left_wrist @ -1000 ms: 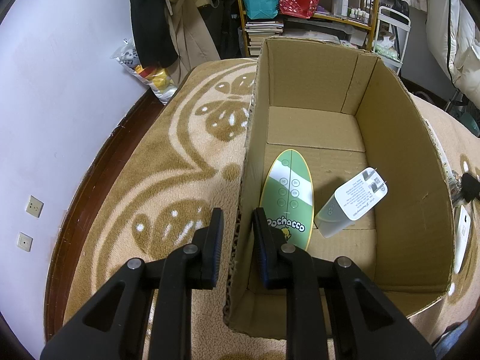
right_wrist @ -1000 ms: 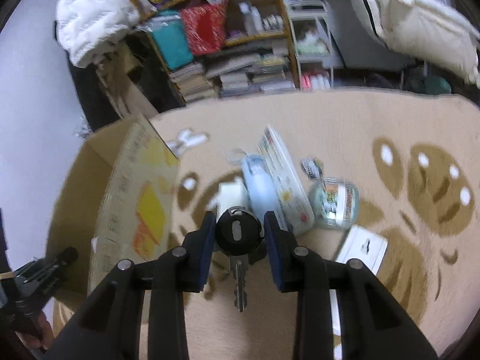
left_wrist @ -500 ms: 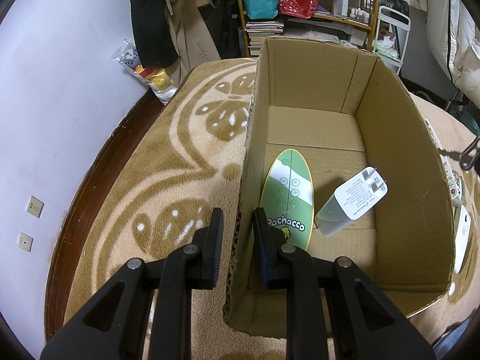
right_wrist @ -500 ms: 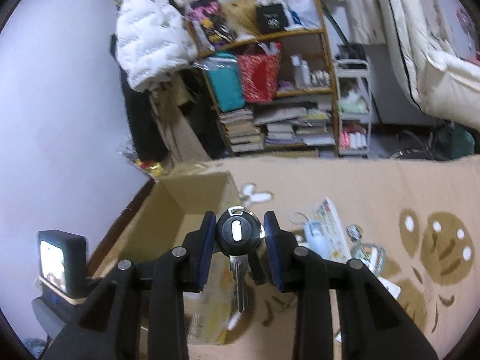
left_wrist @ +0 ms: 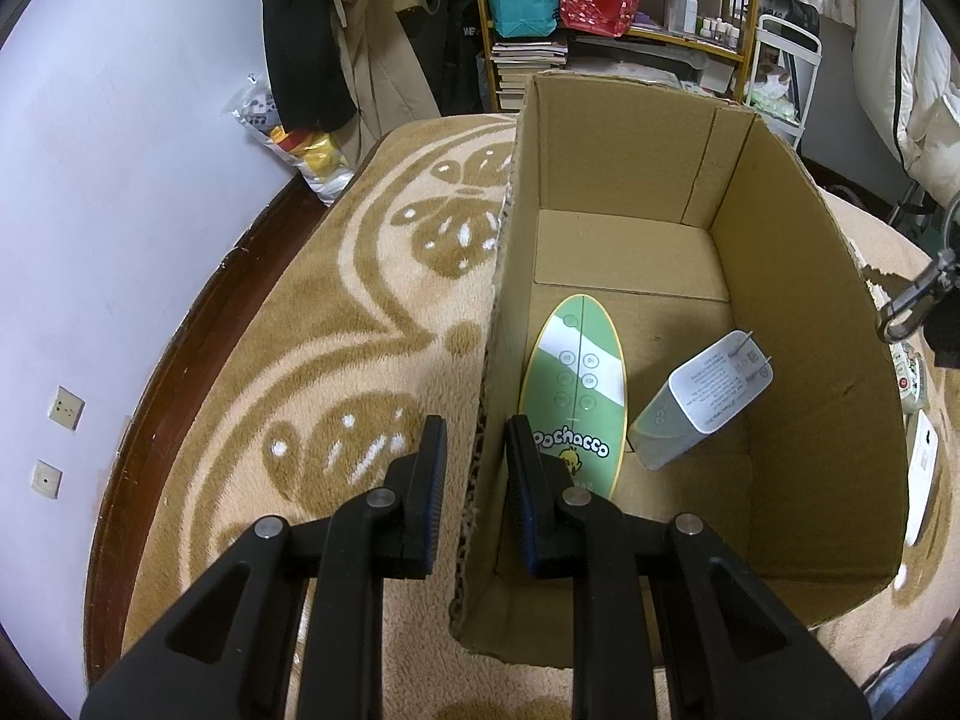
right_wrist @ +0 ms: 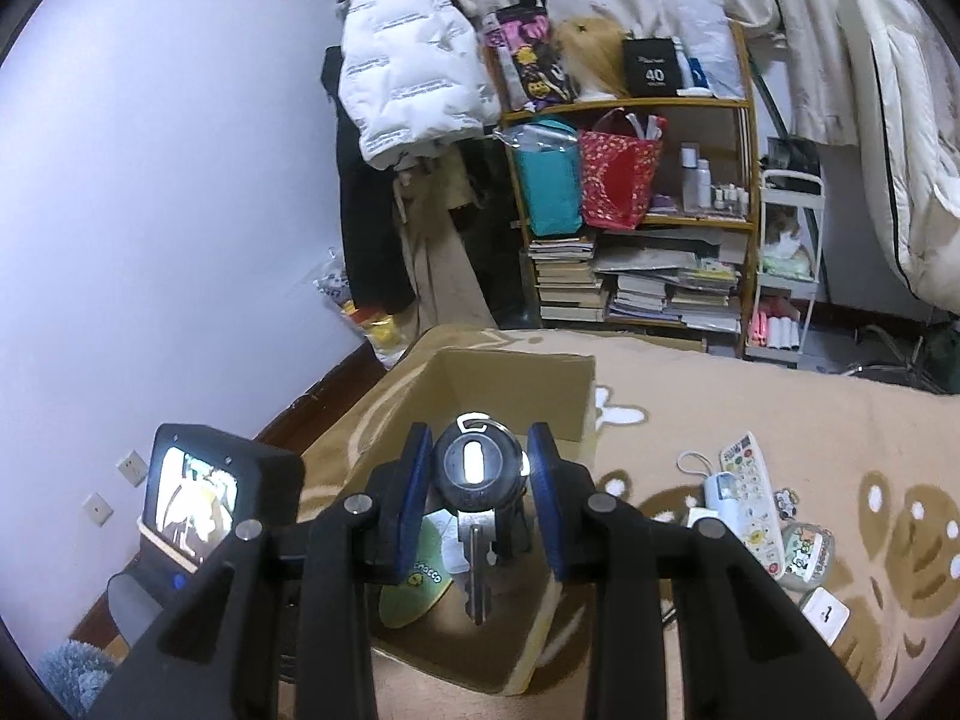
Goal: Organize rigid objects
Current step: 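Carry the keys over the box and open the right gripper inside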
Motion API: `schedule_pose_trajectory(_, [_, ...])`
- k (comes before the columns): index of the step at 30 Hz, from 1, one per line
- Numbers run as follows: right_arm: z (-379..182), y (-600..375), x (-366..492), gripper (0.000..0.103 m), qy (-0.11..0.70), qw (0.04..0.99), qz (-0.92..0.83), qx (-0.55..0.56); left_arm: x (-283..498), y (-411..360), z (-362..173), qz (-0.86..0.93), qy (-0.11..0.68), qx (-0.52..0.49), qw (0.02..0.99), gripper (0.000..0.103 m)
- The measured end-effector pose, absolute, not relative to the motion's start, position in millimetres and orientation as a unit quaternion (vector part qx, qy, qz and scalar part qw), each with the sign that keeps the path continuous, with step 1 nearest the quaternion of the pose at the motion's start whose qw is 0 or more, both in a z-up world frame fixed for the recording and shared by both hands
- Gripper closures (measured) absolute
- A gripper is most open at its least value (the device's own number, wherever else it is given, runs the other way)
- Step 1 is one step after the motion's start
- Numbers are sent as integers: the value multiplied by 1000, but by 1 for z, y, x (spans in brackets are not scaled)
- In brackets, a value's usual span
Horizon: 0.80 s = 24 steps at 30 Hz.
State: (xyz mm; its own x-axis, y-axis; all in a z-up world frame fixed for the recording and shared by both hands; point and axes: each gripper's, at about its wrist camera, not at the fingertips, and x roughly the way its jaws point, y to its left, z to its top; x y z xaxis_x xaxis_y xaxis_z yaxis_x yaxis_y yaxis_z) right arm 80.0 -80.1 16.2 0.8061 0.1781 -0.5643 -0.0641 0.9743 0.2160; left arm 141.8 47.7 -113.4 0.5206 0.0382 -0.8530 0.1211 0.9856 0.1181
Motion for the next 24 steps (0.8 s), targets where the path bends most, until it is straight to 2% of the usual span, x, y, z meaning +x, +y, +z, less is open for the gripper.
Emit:
schedule_pose_trajectory(18, [-14, -76, 92, 66, 351, 931, 42, 92, 143, 53, -113, -28, 492, 73, 867, 83])
schedule_pose_trajectory(19, [-15, -79, 92, 64, 352, 931, 39, 92, 142, 52, -113, -28, 492, 74, 867, 83])
schedule_pose_trajectory(21, [-13, -84, 92, 43, 348, 932, 30, 94, 142, 51, -114, -27, 492, 77, 867, 82])
schedule_pose_trajectory(24, [-12, -96, 91, 26, 341, 935, 12, 97, 142, 50, -115, -26, 492, 81, 867, 82])
